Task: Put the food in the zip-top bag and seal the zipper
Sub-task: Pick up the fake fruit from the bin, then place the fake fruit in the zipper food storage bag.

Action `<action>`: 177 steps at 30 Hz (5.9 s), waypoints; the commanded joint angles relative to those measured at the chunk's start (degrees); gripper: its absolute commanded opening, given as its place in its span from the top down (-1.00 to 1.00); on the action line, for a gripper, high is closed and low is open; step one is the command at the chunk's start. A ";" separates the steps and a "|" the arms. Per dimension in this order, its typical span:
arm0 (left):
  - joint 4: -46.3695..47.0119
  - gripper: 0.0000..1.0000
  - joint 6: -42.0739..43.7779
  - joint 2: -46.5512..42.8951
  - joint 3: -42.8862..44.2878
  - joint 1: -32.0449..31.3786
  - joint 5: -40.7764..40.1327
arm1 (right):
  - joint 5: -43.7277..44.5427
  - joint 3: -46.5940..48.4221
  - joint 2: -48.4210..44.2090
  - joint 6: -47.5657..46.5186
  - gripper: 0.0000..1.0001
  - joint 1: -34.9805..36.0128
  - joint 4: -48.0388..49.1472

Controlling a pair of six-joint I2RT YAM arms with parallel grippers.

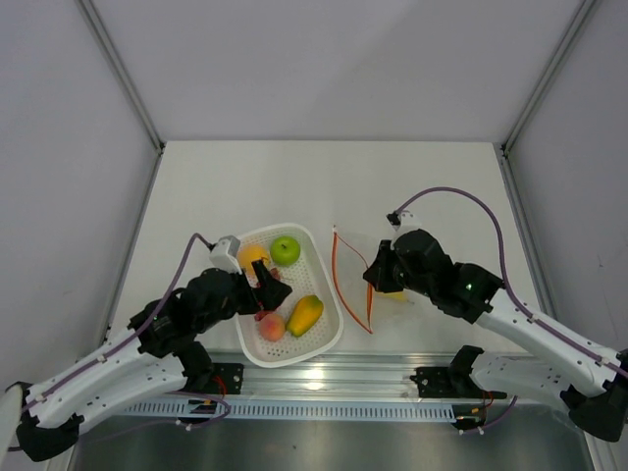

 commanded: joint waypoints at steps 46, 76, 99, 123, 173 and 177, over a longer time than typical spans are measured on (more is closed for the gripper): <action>20.30 -0.97 4.97 37.52 -3.58 -0.05 12.70 | 0.44 -2.65 -0.87 -1.44 1.00 -1.76 0.24; 10.37 0.22 10.07 17.40 3.17 -0.05 6.89 | 0.01 -1.86 -0.69 -1.70 1.00 -2.11 0.15; 29.44 0.02 -0.30 23.00 8.10 -0.05 29.30 | -0.52 -1.60 3.53 0.40 1.00 1.93 4.11; 32.96 0.03 -7.59 31.80 4.32 0.04 29.05 | -0.96 0.43 -2.28 1.81 1.00 3.25 2.70; 4.58 -0.99 0.22 10.08 0.10 18.56 16.02 | 6.25 0.07 2.03 1.46 1.00 4.66 -0.90; 3.87 -0.99 1.54 12.81 1.07 22.52 16.65 | 6.33 0.42 3.17 1.28 1.00 4.66 -1.07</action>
